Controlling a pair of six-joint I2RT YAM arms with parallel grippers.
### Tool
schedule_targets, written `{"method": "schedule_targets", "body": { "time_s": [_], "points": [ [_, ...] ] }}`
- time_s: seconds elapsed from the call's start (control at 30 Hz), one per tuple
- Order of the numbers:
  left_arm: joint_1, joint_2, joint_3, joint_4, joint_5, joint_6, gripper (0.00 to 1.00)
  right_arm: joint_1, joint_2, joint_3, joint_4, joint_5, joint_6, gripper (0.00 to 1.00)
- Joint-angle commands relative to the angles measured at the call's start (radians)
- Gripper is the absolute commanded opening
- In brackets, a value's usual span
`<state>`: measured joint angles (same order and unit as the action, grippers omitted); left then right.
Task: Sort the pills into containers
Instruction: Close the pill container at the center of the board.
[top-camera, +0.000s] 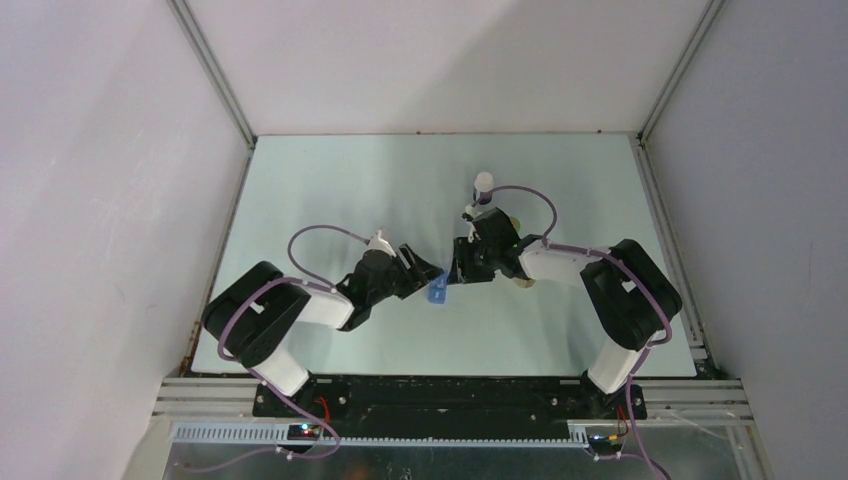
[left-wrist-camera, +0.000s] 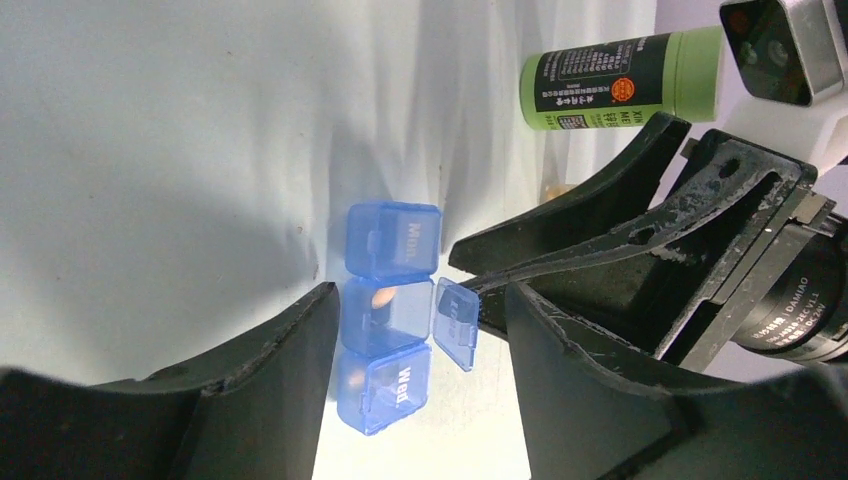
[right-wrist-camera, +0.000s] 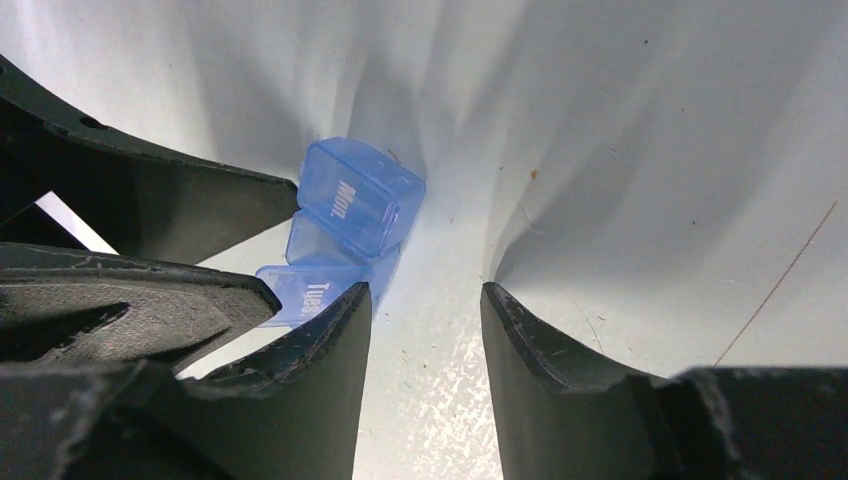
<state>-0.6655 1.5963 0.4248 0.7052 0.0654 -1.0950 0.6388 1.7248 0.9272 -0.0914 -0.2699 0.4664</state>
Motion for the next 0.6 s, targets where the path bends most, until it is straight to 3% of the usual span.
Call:
{"method": "schedule_targets", "body": {
  "time_s": [0.0,0.27,0.57],
  "points": [
    [-0.011,0.009,-0.024,0.109,0.009,0.026,0.64,0.006,-0.005,0.033,0.043,-0.003,0.034,0.49],
    [-0.024,0.005,-0.039,0.077,-0.011,0.038,0.46,0.007,0.008,0.033,0.092,-0.016,0.064,0.50],
    [-0.028,0.000,-0.063,0.029,-0.054,0.126,0.45,0.008,0.027,0.032,0.099,-0.068,0.051,0.50]
  ]
}}
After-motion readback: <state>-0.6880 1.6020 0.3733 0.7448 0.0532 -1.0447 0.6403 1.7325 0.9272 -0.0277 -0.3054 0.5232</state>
